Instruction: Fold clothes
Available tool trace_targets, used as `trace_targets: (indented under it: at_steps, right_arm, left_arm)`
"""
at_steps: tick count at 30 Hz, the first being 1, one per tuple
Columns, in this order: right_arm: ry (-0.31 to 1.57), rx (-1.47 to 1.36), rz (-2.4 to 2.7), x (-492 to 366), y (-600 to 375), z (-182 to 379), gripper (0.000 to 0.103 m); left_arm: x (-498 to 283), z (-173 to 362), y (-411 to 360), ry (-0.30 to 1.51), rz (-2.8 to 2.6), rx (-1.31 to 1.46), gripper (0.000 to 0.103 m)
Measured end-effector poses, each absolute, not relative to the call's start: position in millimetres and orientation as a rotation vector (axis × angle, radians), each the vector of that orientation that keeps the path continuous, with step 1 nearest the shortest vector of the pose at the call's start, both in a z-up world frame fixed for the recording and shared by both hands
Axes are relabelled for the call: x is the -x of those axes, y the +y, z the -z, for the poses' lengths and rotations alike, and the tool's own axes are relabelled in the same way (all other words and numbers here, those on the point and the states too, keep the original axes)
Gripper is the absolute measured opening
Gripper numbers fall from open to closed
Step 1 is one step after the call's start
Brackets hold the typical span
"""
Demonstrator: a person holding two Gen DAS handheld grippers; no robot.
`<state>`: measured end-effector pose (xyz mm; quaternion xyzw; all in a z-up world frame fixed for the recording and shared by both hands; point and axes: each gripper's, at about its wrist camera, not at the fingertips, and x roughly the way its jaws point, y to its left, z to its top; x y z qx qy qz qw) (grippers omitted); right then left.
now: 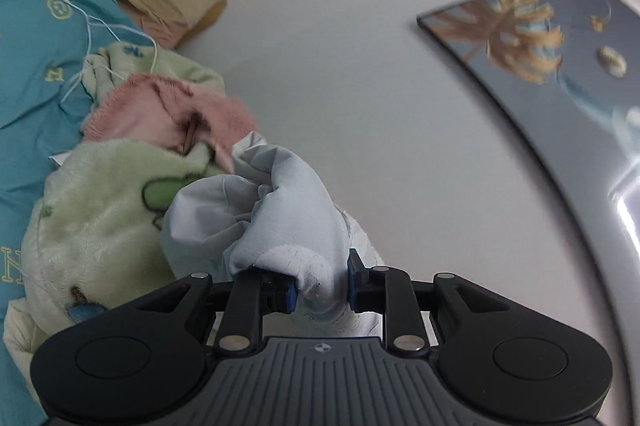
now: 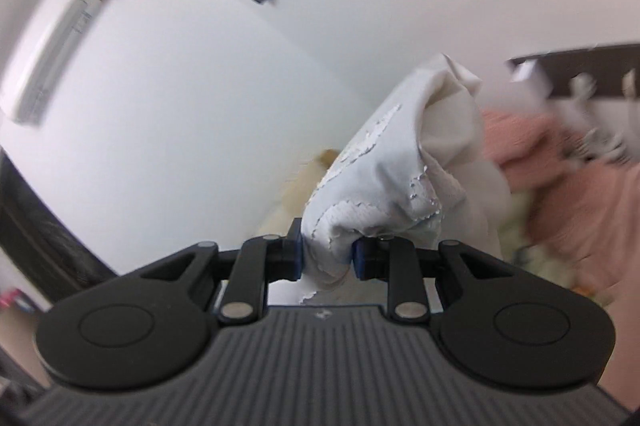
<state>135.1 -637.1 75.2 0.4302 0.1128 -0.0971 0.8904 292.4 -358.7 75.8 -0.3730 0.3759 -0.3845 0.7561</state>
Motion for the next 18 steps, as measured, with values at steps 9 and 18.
trace_targets:
  at_steps: [9,18]
  right_arm:
    - [0.493,-0.838,0.289,-104,-627,25,0.025]
    - [0.556,-0.804,0.326,-93,-617,6,0.038]
  left_arm:
    - [-261,42,-353,0.972,0.86,0.492,0.025]
    - [-239,10,-344,0.915,0.768,0.327,0.08]
